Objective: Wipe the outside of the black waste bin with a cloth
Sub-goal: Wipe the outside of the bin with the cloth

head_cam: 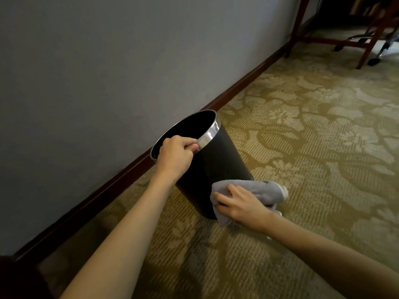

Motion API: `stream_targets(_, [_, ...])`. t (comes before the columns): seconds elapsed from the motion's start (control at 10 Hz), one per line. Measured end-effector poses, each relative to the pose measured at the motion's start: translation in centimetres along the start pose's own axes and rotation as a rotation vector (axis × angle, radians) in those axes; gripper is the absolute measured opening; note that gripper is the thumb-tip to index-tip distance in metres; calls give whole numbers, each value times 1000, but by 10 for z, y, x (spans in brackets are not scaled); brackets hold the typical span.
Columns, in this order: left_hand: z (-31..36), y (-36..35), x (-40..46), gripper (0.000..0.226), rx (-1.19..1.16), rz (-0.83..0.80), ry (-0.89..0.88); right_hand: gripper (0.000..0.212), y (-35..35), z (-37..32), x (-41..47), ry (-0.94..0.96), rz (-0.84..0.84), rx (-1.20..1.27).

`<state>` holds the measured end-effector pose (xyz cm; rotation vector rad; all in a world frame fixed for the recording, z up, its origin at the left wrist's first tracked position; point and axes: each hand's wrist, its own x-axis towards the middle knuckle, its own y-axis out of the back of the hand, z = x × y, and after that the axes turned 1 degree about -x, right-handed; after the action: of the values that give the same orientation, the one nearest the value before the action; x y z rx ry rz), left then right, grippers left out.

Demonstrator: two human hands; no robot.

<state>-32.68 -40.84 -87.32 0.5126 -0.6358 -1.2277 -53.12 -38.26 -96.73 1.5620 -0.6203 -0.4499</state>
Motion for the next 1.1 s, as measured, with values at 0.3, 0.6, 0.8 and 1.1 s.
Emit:
stream_targets(0.3, [-5, 2, -7, 21, -65, 47, -36, 37, 76, 33, 62, -198, 597, 105])
stream_targets(0.6, [-19, 13, 5, 18, -89, 99, 1, 26, 15, 4, 40, 100, 470, -144])
stream_targets(0.8, [-28, 21, 4, 21, -137, 59, 11, 18, -26, 2, 14, 608, 6, -568])
stream_targets(1.1, [-28, 15, 5, 13, -93, 110, -60, 24, 37, 1, 61, 462, 461, -404])
